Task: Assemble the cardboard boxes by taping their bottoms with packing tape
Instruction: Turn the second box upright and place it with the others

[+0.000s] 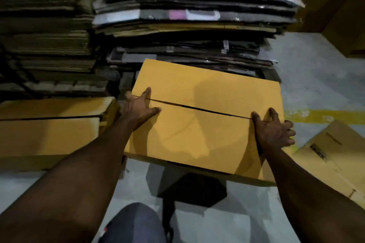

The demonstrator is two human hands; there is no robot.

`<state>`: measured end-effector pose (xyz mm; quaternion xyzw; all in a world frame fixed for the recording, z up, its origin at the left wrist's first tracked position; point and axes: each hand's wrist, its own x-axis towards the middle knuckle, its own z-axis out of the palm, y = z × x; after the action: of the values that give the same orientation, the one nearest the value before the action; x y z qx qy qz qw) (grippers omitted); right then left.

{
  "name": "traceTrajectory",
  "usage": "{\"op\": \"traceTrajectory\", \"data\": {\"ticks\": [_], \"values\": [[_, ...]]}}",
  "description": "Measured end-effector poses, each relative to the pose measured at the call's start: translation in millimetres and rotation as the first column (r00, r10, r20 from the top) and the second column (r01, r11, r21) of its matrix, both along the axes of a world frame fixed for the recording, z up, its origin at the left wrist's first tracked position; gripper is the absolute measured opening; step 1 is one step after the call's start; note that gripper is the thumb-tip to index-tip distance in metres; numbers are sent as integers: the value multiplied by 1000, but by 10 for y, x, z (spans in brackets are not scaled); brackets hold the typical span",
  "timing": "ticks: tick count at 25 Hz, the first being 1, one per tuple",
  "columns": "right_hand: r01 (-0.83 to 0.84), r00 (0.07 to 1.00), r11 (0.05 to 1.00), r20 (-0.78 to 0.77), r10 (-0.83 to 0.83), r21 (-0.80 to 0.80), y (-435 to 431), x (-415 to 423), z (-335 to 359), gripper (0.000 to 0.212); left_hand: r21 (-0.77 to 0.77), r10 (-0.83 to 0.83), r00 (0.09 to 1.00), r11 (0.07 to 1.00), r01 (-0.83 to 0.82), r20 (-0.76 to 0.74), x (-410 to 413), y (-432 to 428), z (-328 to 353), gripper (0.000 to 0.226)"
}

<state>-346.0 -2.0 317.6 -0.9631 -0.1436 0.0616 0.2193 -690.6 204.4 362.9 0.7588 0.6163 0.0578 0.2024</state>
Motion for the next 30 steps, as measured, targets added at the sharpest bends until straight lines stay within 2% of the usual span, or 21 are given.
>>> {"op": "traceTrajectory", "data": {"ticks": [5,8,14,20,23,25,30], "values": [[-37,999,992,24,35,121,113,-516,1080,75,94,51,998,994,-54,28,-560,5,1188,90],[-126,992,975,52,118,183,228,-1011,1633,74,143,113,993,983,-118,38,-1148,-104,1751,90],[-350,936,910,41,350,220,659,-2431,2095,73,195,320,946,926,-323,44,-2869,-440,2178,93],[-609,785,758,36,619,236,918,-4076,1797,75,196,541,841,825,-531,-2,-4725,-1002,1952,100],[-692,709,697,-9,706,188,903,-4820,1387,75,167,645,757,762,-626,-101,-5476,-1357,1610,103],[-738,664,661,-34,747,134,843,-5244,1098,72,127,683,712,730,-671,-164,-5846,-1569,1280,106],[-815,579,579,83,811,25,827,-5865,727,72,-22,744,638,647,-762,-198,-6432,-2019,420,116]]}}
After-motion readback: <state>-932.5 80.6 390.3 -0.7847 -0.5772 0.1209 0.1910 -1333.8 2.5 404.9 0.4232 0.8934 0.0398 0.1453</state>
